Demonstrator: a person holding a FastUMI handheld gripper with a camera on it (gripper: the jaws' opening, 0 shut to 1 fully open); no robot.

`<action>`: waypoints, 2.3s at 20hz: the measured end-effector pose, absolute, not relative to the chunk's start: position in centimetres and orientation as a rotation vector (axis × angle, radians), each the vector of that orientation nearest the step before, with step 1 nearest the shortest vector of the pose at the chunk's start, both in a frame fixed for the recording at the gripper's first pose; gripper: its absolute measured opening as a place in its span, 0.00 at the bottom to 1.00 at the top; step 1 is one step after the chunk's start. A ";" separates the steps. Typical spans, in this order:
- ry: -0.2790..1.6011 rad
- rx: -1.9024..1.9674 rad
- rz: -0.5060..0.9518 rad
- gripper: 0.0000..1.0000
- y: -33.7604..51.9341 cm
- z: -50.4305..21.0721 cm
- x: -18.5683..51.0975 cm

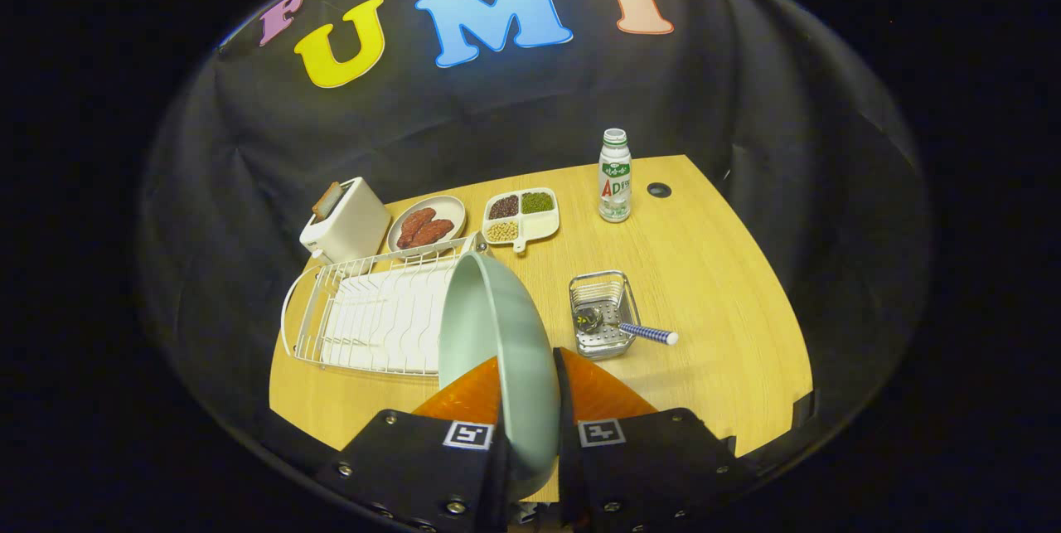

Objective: Take the plate from the dish rack, then take the spoon from the basket and place it into the plate.

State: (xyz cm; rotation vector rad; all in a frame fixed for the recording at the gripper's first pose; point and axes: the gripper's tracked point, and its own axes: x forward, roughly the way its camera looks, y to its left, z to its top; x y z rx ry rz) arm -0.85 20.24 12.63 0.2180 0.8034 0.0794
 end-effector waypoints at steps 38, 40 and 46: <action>0.992 0.478 0.326 0.57 24.7 -6.2 -6.3; 0.915 0.374 0.328 0.59 23.3 -4.7 -6.0; 0.548 0.188 0.308 0.67 18.4 5.0 -4.0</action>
